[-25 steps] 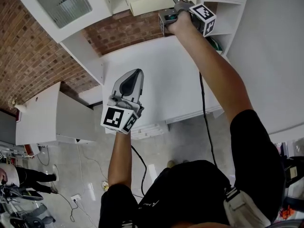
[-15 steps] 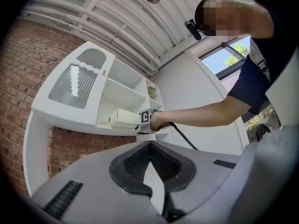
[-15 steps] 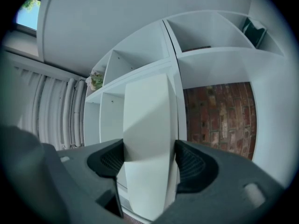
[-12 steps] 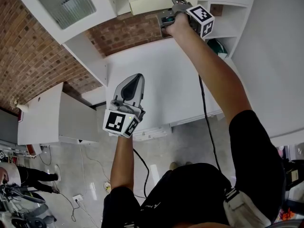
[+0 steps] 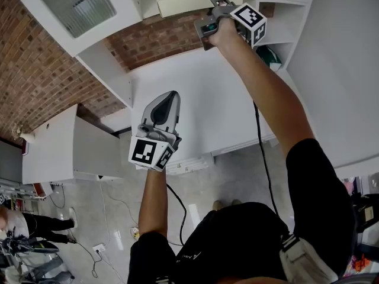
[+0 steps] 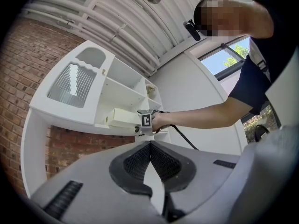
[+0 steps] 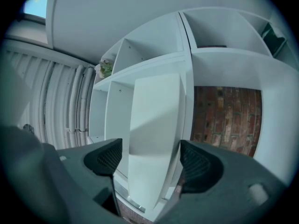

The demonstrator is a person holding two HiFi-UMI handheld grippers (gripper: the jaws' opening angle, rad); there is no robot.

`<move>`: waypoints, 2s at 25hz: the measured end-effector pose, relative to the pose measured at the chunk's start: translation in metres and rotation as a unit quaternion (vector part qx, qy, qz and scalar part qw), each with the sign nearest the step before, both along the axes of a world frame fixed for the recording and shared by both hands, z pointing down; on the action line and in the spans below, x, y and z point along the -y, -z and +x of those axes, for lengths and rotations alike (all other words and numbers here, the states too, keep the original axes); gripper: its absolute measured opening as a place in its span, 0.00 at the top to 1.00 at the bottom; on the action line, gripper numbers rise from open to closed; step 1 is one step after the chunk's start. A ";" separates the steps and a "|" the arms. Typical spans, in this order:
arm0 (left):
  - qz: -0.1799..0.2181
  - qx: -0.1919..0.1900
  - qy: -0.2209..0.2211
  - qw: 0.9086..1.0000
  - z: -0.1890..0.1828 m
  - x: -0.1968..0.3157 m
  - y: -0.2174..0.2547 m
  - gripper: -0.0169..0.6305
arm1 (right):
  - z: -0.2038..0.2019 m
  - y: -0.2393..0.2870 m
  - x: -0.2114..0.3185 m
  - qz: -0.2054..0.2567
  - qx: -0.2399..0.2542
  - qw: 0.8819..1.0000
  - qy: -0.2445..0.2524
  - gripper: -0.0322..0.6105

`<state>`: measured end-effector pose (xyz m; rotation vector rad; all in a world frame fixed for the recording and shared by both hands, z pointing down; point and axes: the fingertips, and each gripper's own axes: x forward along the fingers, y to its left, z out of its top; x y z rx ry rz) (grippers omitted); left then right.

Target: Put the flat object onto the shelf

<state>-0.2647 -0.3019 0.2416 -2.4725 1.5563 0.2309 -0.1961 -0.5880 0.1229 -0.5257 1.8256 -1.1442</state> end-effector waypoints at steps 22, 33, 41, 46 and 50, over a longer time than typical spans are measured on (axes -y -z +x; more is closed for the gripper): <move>0.022 -0.002 -0.030 0.999 0.060 -0.040 0.029 0.98 | 0.046 -0.042 -0.177 0.166 -0.166 0.967 0.098 0.53; 0.020 -0.029 -0.037 0.999 0.105 -0.088 0.018 0.98 | 0.108 -0.078 -0.282 0.369 -0.351 0.861 -0.005 0.85; 0.024 -0.011 -0.026 0.999 0.126 -0.110 0.015 0.98 | 0.102 -0.096 -0.355 0.514 -0.464 0.720 -0.052 0.95; 0.018 0.000 -0.010 1.000 0.129 -0.117 0.006 0.98 | 0.099 -0.111 -0.380 0.522 -0.485 0.700 -0.050 0.95; 0.014 0.012 -0.004 1.000 0.132 -0.123 -0.002 0.98 | 0.104 -0.123 -0.390 0.505 -0.484 0.713 -0.051 0.95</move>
